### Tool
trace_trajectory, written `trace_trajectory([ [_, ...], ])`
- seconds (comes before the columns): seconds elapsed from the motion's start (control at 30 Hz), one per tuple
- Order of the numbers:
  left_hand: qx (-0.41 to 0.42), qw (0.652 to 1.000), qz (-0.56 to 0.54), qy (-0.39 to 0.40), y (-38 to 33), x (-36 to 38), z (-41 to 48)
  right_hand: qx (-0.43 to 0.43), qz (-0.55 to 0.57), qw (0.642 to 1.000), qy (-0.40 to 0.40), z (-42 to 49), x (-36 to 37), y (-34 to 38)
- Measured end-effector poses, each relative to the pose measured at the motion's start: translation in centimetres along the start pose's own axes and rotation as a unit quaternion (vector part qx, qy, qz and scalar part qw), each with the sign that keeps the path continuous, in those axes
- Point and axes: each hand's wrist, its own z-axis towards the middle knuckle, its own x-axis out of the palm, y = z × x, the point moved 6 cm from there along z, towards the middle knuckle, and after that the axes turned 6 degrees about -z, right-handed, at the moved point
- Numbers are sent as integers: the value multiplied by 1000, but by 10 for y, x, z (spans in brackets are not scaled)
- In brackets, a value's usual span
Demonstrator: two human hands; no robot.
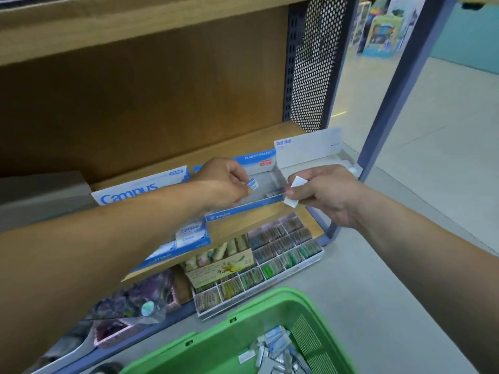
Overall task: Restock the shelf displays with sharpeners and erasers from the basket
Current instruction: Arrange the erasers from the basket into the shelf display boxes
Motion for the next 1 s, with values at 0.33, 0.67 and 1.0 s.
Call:
trace_trajectory([
  [0.33, -32, 999, 35, 20, 16, 20, 19, 1, 56, 998, 42, 5, -1, -13],
  [0.67, -42, 997, 46, 35, 20, 18, 21, 12, 63, 997, 38, 7, 0, -18],
  [1.0, -18, 998, -25, -55, 12, 10, 13, -23, -24, 999, 27, 1, 6, -9],
])
